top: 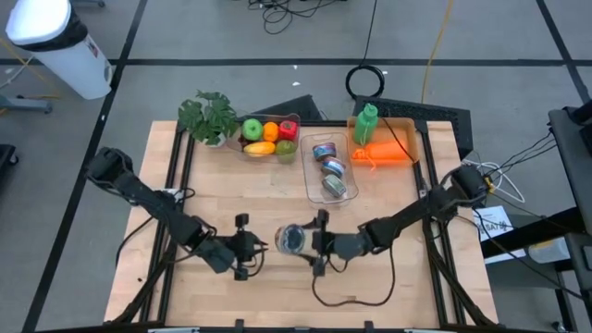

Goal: Pick & Place Food Item
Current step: Put the green tuna can into the bottom transparent bin

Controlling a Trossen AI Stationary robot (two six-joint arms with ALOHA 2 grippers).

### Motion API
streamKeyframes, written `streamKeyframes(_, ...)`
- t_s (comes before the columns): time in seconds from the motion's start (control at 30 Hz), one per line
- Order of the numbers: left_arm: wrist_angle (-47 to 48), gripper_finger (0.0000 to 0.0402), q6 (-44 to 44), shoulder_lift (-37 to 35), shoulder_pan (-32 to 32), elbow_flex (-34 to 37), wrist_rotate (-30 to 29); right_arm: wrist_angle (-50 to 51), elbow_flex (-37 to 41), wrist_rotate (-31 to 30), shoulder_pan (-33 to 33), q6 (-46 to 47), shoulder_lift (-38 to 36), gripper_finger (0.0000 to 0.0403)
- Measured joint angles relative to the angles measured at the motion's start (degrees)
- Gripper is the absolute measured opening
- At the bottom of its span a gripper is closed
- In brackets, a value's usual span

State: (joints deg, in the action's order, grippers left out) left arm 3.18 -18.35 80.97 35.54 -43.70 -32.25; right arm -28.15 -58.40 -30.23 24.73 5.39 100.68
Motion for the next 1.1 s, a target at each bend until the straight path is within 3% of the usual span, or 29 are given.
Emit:
streamKeyframes(0.1,0.2,0.0062,-0.21,0.0,-0.72,0.02,0.02,5.72,0.04,-3.11,-1.94,-1.05,-4.28,0.0308)
streamKeyframes(0.4,0.99,0.0062,-0.22,0.53,-2.72,0.09,0.11,24.47,-0.04,-2.76,-14.62,1.73,-14.53,0.0307)
streamKeyframes(0.5,1.4,0.0062,-1.5,0.52,-3.54,0.11,0.13,31.32,-0.04,-0.74,-20.4,5.75,-14.86,0.0307)
streamKeyframes(0.7,0.67,0.0062,-2.01,0.5,-4.52,1.89,0.19,36.52,0.01,10.0,-27.49,9.96,-12.08,0.0307)
streamKeyframes(1.1,-1.34,0.0062,-8.38,0.5,-5.47,6.73,0.25,41.84,0.07,6.75,-29.75,12.11,-10.7,0.0306)
